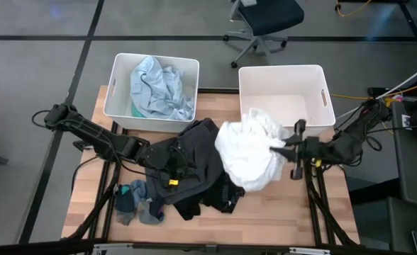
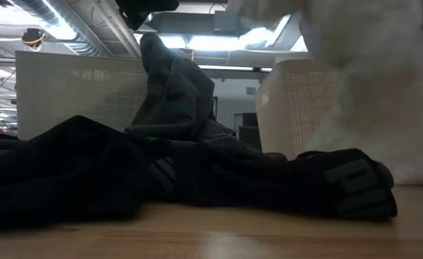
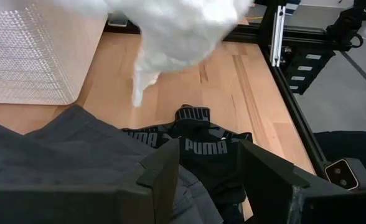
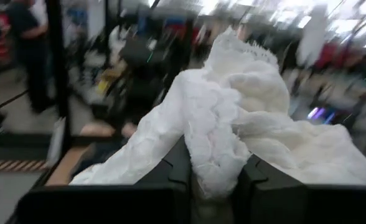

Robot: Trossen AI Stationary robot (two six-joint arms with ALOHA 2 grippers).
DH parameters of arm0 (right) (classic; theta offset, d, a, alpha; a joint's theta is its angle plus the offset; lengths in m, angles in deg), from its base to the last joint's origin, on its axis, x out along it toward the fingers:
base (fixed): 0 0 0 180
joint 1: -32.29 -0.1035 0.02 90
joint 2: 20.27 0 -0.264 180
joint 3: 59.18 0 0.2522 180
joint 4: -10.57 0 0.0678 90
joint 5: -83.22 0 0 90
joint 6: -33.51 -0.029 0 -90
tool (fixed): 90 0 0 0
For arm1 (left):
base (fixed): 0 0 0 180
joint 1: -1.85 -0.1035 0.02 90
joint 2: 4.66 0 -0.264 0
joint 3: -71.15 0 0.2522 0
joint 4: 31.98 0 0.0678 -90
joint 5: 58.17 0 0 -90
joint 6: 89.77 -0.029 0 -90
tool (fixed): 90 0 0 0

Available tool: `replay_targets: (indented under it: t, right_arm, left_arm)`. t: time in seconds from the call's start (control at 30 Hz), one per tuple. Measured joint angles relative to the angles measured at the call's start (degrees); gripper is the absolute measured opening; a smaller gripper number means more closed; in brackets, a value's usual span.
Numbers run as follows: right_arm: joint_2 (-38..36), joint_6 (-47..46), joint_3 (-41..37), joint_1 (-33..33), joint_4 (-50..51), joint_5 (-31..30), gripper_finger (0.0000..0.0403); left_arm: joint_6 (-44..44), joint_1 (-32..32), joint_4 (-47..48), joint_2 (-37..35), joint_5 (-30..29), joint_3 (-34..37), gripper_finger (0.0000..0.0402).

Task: Sort clothes
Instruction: Put the white shirt into the right white laundry bin

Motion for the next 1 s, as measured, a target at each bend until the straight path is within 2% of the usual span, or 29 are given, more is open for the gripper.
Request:
replay_targets:
  t: [0.1, 0.27, 0.47, 0.73, 1.0]
  right_arm:
    - [0.0, 12.0, 0.0, 0.0, -10.9, -2.8, 0.0054]
    - [0.0, 32.8, 0.0, 0.0, -30.4, -3.8, 0.0055]
    - [0.0, 58.4, 0.1, 1.5, -48.3, 0.9, 0.0056]
    - [-0.4, 73.2, 5.8, 11.3, -46.8, 4.8, 0.0057]
    - [-0.3, 74.6, 14.2, 22.0, -36.4, 8.0, 0.0057]
  left_arm:
    - [0.0, 0.0, 0.0, 0.0, 0.0, 0.0, 0.0155]
    - [0.1, 0.0, 0.0, 0.0, 0.0, 0.0, 0.0155]
    - [0.2, 0.0, 0.0, 0.0, 0.0, 0.0, 0.0155]
    - [0.2, 0.0, 0.0, 0.0, 0.0, 0.0, 0.0155]
    - [-0.9, 0.0, 0.0, 0.0, -0.2, 0.0, 0.0155]
